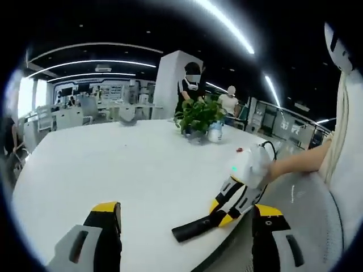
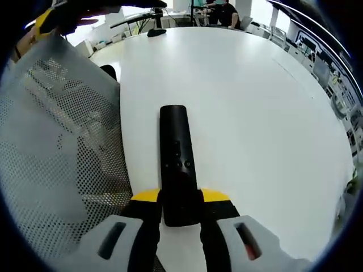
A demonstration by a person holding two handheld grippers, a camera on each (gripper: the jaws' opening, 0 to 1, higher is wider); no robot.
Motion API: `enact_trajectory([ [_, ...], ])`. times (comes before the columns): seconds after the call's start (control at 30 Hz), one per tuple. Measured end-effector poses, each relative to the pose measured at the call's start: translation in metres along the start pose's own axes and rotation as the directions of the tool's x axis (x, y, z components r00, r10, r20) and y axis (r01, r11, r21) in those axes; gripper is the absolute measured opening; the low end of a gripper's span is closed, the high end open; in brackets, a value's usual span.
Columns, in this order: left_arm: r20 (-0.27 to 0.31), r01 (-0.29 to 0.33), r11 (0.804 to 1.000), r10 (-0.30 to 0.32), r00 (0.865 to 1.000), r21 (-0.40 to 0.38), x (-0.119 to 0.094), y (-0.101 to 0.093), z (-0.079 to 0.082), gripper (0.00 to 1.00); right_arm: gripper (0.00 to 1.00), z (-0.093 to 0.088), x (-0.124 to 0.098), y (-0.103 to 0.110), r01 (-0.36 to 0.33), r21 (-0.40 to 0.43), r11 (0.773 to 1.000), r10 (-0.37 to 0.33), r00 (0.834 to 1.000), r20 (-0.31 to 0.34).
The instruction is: Press the specified remote control buttons in sequence, fully releasing each button before pressing the next.
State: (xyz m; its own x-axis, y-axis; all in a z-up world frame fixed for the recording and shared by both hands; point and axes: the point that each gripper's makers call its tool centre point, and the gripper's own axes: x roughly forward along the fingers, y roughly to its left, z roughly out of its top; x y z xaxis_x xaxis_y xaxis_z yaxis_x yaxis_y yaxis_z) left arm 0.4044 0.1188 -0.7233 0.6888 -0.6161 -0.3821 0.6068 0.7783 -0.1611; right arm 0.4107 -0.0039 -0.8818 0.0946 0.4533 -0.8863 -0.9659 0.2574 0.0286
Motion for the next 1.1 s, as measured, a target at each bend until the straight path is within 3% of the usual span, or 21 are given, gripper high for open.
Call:
enact_trajectory([
  [0.17, 0.066, -0.139, 0.989, 0.136, 0.989, 0.053, -0.007, 0.015, 0.008, 1.0, 0.25, 0.001, 0.0, 0.0, 0.0, 0.012, 1.0, 0.0, 1.0, 0.024],
  [0.23, 0.05, -0.175, 0.979, 0.171, 0.984, 0.104, -0.007, 0.022, 0.004, 1.0, 0.25, 0.001, 0.0, 0.0, 0.0, -0.002, 1.0, 0.0, 0.999, 0.033],
  [0.33, 0.041, -0.185, 0.974, 0.181, 0.983, 0.134, -0.007, 0.027, 0.002, 1.0, 0.25, 0.003, 0.001, 0.0, 0.002, -0.013, 1.0, -0.002, 0.999, 0.044],
  [0.5, 0.032, -0.199, 0.974, 0.196, 0.98, 0.109, -0.007, 0.03, -0.002, 1.0, 0.25, 0.013, 0.004, -0.003, 0.0, 0.023, 1.0, -0.003, 0.992, 0.129],
  [0.57, -0.018, -0.229, 0.96, 0.235, 0.972, 0.164, -0.009, 0.036, -0.009, 1.0, 0.25, 0.016, 0.005, -0.004, -0.002, 0.021, 1.0, -0.001, 0.991, 0.134],
  [0.7, -0.054, -0.193, 0.949, 0.213, 0.976, 0.247, -0.004, 0.027, -0.016, 1.0, 0.24, 0.021, 0.007, -0.005, 0.019, 0.0, 1.0, -0.019, 0.991, 0.135],
  [0.83, -0.007, -0.18, 0.964, 0.185, 0.983, 0.198, -0.007, 0.025, -0.008, 1.0, 0.24, 0.021, 0.007, -0.005, 0.026, -0.003, 1.0, -0.026, 0.991, 0.135],
  [0.97, 0.006, -0.202, 0.974, 0.203, 0.979, 0.101, -0.009, 0.034, -0.007, 1.0, 0.24, 0.021, 0.006, -0.005, 0.027, 0.0, 1.0, -0.026, 0.99, 0.135],
  [1.1, 0.006, -0.209, 0.974, 0.209, 0.978, 0.083, -0.011, 0.036, -0.008, 1.0, 0.24, 0.021, 0.006, -0.006, 0.028, 0.005, 1.0, -0.028, 0.99, 0.139],
])
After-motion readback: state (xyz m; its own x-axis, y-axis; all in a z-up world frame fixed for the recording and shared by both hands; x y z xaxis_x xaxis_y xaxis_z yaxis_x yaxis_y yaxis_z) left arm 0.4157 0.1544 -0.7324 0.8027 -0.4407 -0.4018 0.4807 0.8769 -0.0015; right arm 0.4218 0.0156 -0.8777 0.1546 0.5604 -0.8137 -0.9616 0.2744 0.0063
